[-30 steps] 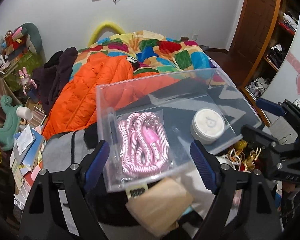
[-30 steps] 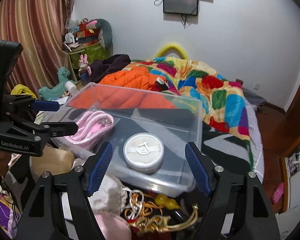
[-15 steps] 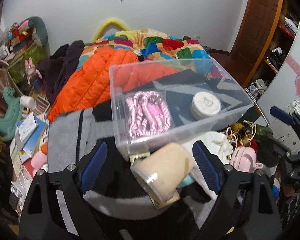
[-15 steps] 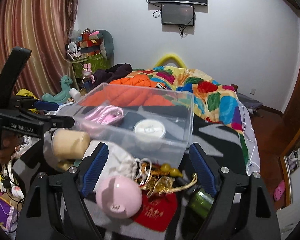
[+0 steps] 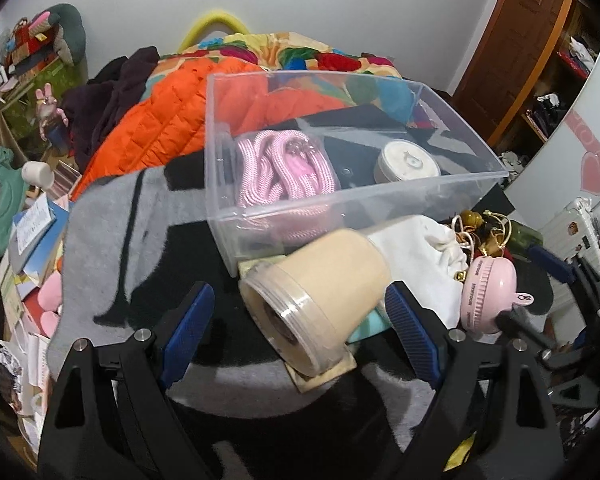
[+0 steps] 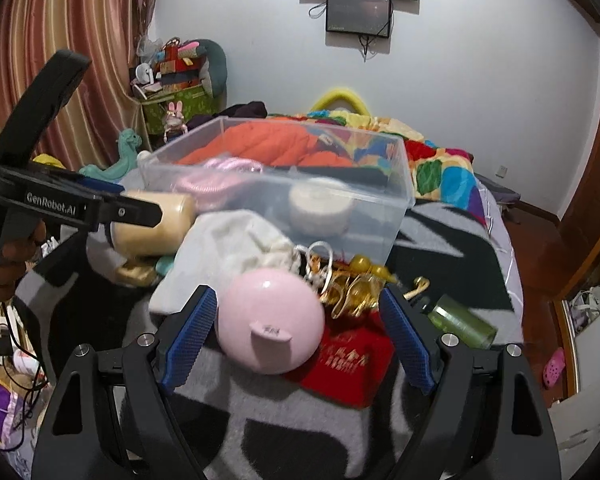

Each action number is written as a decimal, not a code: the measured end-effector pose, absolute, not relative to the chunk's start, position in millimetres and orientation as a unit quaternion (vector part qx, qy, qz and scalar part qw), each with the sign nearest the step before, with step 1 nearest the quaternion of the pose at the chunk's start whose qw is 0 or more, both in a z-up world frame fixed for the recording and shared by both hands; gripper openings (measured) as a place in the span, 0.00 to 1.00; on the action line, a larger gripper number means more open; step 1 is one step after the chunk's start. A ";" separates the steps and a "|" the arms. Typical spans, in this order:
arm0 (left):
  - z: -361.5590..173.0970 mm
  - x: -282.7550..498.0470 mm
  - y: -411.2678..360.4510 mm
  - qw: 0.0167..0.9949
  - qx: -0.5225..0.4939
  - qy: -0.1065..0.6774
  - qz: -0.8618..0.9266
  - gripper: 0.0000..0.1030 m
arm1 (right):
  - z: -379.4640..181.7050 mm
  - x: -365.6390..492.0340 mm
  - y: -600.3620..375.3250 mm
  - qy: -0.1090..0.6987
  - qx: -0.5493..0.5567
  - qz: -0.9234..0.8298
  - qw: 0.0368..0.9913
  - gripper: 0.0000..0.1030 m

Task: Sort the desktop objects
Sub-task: 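Grasp the beige cylindrical jar with the left tool while the right tool grasps the pink round container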

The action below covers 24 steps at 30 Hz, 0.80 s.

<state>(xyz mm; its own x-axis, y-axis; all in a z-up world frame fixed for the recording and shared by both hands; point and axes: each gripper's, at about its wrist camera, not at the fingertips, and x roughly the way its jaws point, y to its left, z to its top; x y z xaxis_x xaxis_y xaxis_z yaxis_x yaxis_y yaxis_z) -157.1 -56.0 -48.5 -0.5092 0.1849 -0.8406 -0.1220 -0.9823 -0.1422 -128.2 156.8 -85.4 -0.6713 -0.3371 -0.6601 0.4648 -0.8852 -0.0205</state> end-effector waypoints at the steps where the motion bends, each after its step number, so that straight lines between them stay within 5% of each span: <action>1: -49.2 -156.8 -55.0 0.092 -0.487 -0.035 0.868 0.85 | -87.2 -128.2 156.4 0.094 0.343 -0.907 0.223 0.79; 24: -71.5 -166.0 -33.0 0.068 -0.476 -0.035 0.876 0.97 | -113.4 -134.3 151.8 0.072 0.373 -0.897 0.224 0.78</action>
